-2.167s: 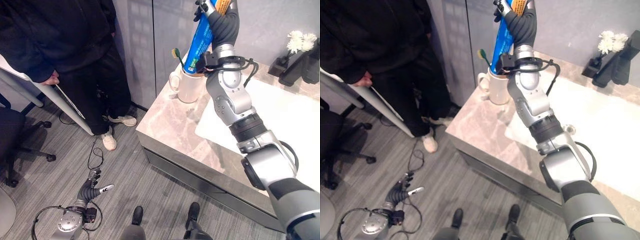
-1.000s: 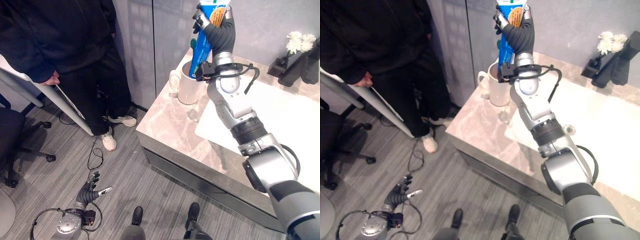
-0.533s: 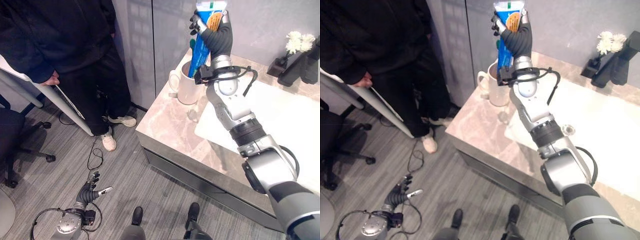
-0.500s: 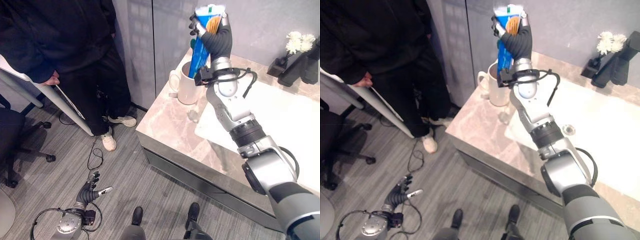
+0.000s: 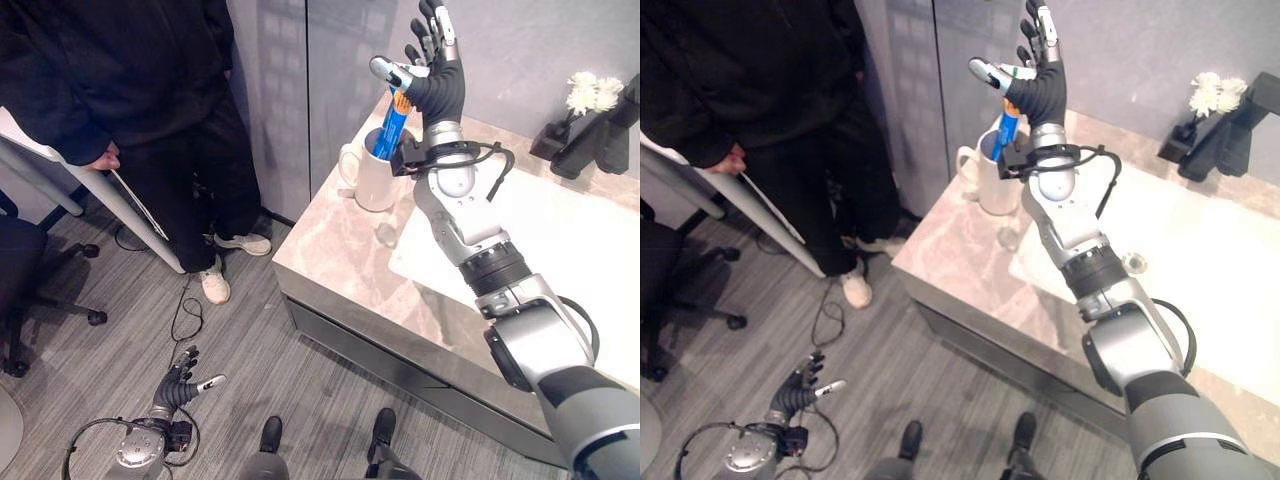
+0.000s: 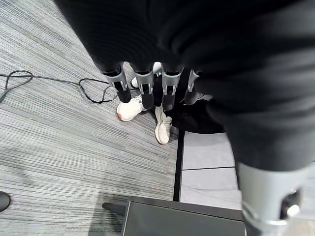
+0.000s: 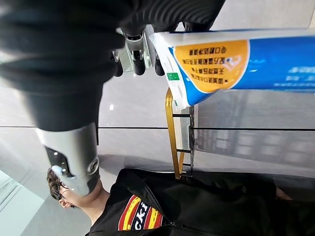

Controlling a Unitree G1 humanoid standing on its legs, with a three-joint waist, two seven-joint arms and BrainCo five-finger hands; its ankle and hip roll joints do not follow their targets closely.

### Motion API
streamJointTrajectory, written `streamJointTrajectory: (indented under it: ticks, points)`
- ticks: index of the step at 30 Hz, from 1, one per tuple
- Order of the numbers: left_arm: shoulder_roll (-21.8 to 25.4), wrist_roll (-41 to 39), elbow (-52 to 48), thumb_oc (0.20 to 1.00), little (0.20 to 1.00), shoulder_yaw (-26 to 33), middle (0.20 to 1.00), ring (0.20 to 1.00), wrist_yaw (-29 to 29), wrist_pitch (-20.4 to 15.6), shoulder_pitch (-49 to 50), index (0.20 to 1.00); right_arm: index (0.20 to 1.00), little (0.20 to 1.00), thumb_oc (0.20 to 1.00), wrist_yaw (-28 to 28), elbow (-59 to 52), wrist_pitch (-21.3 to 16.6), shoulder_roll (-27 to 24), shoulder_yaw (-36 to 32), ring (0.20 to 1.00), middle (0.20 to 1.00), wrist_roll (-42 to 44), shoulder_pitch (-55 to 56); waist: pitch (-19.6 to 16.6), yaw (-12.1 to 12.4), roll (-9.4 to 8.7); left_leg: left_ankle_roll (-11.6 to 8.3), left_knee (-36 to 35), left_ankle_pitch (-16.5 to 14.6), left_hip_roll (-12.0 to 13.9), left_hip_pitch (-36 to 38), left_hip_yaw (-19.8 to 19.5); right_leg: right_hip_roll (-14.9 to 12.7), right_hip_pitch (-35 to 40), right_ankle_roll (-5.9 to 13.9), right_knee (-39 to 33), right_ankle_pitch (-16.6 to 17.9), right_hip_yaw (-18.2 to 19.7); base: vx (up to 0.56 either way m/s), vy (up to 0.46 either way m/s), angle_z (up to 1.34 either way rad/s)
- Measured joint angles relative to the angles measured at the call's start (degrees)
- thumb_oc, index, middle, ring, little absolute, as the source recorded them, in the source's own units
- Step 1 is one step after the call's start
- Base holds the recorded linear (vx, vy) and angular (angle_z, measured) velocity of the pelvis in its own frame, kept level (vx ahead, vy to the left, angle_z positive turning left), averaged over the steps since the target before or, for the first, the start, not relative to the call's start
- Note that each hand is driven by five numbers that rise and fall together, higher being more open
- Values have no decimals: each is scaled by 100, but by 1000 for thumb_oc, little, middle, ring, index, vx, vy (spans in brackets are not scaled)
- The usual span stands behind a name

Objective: Put brush and paste in cup on sink, flatten towel.

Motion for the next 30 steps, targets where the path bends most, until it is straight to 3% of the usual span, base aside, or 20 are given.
streamJointTrajectory:
  ticks: [3,7,8,10,11,15,16,17,21,22,24,26,27,30]
  points:
    - [-5,80,118,1000,1000,-80,1000,1000,17,2,-210,1000,1000,1000,1000,-12,-21,0,-4,-31,1000,1000,-25,5,-7,-7,-10,0,0,0,-1,57,-3,-1,67,0,0,-1,-4,0,0,0]
    - [-12,176,135,1000,1000,-88,1000,1000,152,1,-451,1000,1000,1000,1000,-314,-708,48,-356,-198,1000,1000,-759,39,-57,-123,-86,0,-1,0,-10,97,18,-4,90,-1,0,4,21,-10,10,-3]
    - [-20,194,174,1000,1000,-87,1000,1000,179,2,-462,1000,1000,1000,1000,-460,-950,48,-613,-444,1000,1000,-983,73,-79,-163,-120,0,-1,0,-19,120,41,-6,90,5,0,9,60,-31,28,-8]
    - [-91,371,163,1000,1000,-8,1000,1000,197,11,-509,1000,1000,1000,1000,-649,-1854,88,-1700,-1325,1000,1000,-1425,813,-135,-271,-203,1,-1,-1,-31,142,94,-10,88,10,1,16,92,-17,31,-12]
    - [-41,493,120,1000,1000,4,1000,1000,241,18,-460,1000,1000,1000,1000,-810,-2043,36,-1738,-1792,1000,1000,-1601,1164,-157,-354,-234,5,-2,-4,-41,199,163,-9,101,10,1,29,171,-6,38,-29]
    - [-63,849,-244,1000,1000,187,1000,1000,251,-11,-592,1000,1000,1000,1000,-1059,-2298,-36,-1660,-2402,1000,1000,-1849,2236,-185,-823,-225,65,-5,-51,-72,479,396,4,229,36,0,50,402,1,33,-29]
    - [-100,932,-257,1000,1000,201,1000,1000,266,-3,-597,1000,1000,1000,1000,-1133,-2509,-26,-1712,-2812,1000,1000,-1950,2772,-210,-951,-204,99,-4,-79,-106,559,497,-3,237,69,0,32,526,22,41,-31]
    - [-123,1014,-280,1000,1000,284,1000,1000,294,-10,-534,1000,1000,1000,1000,-1170,-2782,-58,-1735,-3220,1000,1000,-2092,3306,-231,-931,-176,113,-7,-86,-111,580,501,-10,267,71,-1,32,545,3,30,-39]
    - [-160,1073,-236,1000,1000,571,1000,1000,369,18,-123,1000,1000,1000,1000,-1491,-3257,-62,-1662,-3929,1000,1000,-2495,4350,-388,-1311,-42,166,-25,-163,-187,792,835,2,268,128,-1,80,878,2,17,-39]
    - [-166,1077,-218,1000,1000,658,1000,1000,367,21,-157,1000,1000,1000,1000,-1490,-3411,-57,-1667,-4136,1000,1000,-2647,4871,-448,-1437,-78,169,-22,-177,-193,870,965,25,261,138,-1,97,967,24,32,-35]
    - [-298,1121,-212,1000,1000,800,1000,1000,404,19,-114,1000,1000,1000,1000,-1484,-3552,-57,-1672,-4485,1000,1000,-2859,5523,-507,-1403,-127,171,-7,-192,-195,926,1052,51,272,133,0,122,1073,29,42,-36]
    - [-312,1254,-202,1000,1000,835,1000,1000,411,25,-39,1000,1000,1000,1000,-1563,-3391,-6,-1698,-4852,1000,1000,-3134,5835,-598,-1566,-191,184,-29,-222,-238,1019,1185,50,279,157,-1,131,1214,26,24,-34]
    - [-337,1283,-226,1000,1000,905,1000,1000,428,11,-22,1000,1000,1000,1000,-1665,-3376,85,-1814,-4979,1000,1000,-3518,6078,-620,-1522,-206,196,-30,-237,-241,1041,1250,54,279,176,-1,143,1265,22,24,-21]
    - [-379,1322,-257,1000,1000,1446,1000,1000,723,-7,32,1000,1000,1000,1000,-1769,-3434,283,-2266,-5199,1000,1000,-4780,6735,-686,-1712,-285,213,-28,-265,-280,1233,1444,99,312,219,-1,189,1509,14,34,-35]
